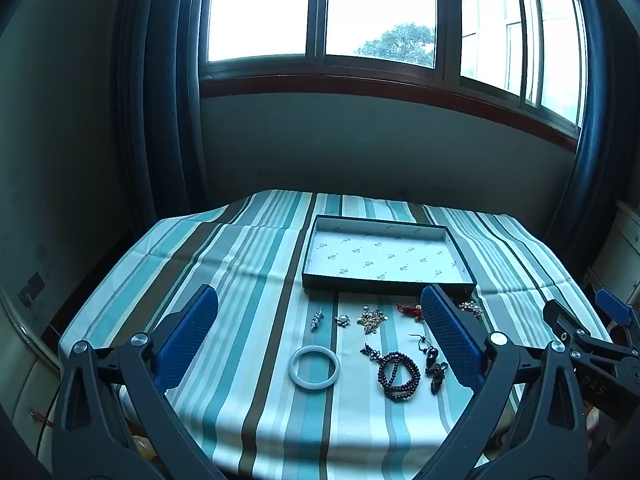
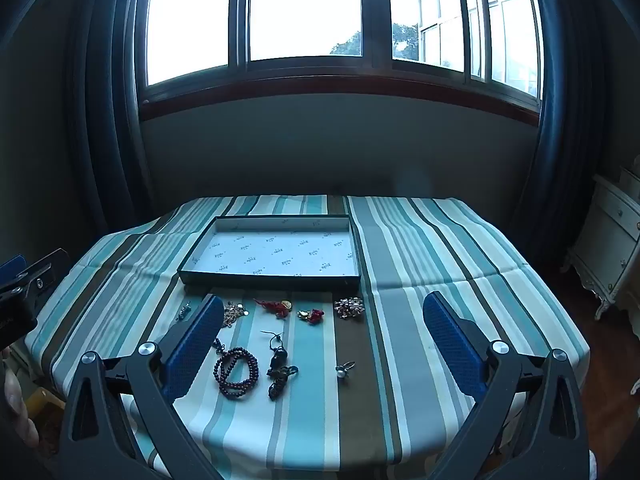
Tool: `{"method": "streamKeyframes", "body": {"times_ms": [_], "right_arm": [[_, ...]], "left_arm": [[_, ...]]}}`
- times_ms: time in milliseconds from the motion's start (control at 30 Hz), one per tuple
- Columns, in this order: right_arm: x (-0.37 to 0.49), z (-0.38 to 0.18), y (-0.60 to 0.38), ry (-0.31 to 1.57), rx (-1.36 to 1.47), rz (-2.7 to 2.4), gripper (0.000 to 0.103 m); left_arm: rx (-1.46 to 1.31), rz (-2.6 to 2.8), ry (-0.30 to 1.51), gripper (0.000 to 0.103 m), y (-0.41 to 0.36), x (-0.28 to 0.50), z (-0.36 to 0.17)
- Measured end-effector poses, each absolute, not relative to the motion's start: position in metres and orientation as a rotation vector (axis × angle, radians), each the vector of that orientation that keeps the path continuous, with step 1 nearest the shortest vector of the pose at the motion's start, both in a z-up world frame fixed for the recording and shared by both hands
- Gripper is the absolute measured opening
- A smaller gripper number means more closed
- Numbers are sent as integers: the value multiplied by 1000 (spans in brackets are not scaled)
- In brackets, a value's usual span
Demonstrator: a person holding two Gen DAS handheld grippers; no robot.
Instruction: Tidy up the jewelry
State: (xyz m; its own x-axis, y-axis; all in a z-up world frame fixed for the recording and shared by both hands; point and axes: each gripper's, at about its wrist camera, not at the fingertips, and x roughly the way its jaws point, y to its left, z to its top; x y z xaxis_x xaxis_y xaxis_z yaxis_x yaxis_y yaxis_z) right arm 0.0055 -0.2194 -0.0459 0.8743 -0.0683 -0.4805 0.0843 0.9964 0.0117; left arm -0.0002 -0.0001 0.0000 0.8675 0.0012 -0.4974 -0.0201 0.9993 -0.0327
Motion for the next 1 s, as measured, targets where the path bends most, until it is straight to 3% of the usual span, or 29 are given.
{"method": "streamKeyframes", "body": {"times_ms": [1000], "right_arm": [[-11,-19,-224,389,47,-73,99]], "left_arm": [[-36,18,419,101,-1,-20,31]]}}
